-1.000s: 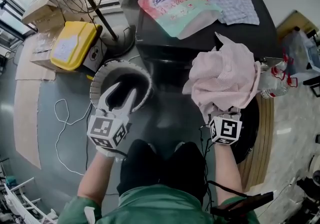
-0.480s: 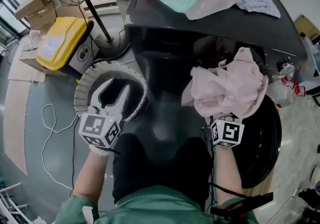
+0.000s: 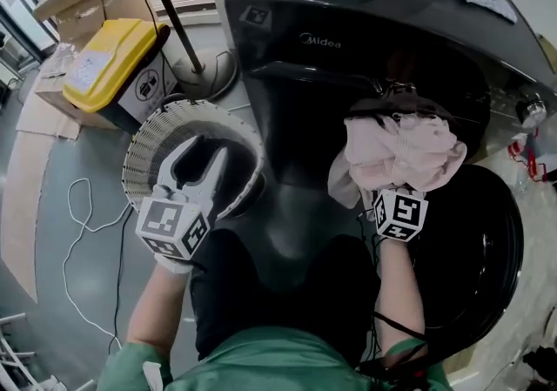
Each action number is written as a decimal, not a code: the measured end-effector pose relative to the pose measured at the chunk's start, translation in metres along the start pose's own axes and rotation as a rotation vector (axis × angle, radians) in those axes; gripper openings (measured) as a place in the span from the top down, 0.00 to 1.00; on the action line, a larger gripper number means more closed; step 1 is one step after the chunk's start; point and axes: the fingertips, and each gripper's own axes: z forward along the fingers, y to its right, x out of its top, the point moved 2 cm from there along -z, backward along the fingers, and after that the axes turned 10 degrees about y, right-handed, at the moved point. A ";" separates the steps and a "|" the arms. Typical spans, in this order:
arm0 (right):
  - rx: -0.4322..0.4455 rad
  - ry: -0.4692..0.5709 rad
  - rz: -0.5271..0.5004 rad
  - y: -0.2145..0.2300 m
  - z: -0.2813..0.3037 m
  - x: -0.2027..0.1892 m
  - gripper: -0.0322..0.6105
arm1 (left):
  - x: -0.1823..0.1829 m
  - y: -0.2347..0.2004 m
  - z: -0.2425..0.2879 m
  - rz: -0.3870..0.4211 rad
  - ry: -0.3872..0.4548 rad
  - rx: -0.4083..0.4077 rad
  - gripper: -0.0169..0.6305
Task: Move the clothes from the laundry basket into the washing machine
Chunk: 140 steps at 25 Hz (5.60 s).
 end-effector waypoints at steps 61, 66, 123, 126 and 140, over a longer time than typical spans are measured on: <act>0.083 -0.733 0.087 -0.072 -0.037 -0.247 0.25 | -0.047 -0.005 -0.015 0.001 -0.051 0.018 0.68; 0.031 -0.670 0.092 -0.051 -0.031 -0.227 0.82 | -0.046 -0.010 -0.021 -0.023 -0.043 0.040 0.68; 0.248 -0.431 -0.055 -0.052 0.143 -0.144 0.92 | -0.048 -0.042 -0.068 -0.009 -0.066 0.188 0.69; 0.307 -0.566 -0.035 -0.064 0.145 -0.176 0.71 | -0.051 -0.045 -0.078 -0.005 -0.082 0.210 0.68; 0.174 -0.392 0.204 -0.031 0.054 -0.124 0.39 | -0.059 -0.031 -0.043 -0.035 -0.058 0.116 0.69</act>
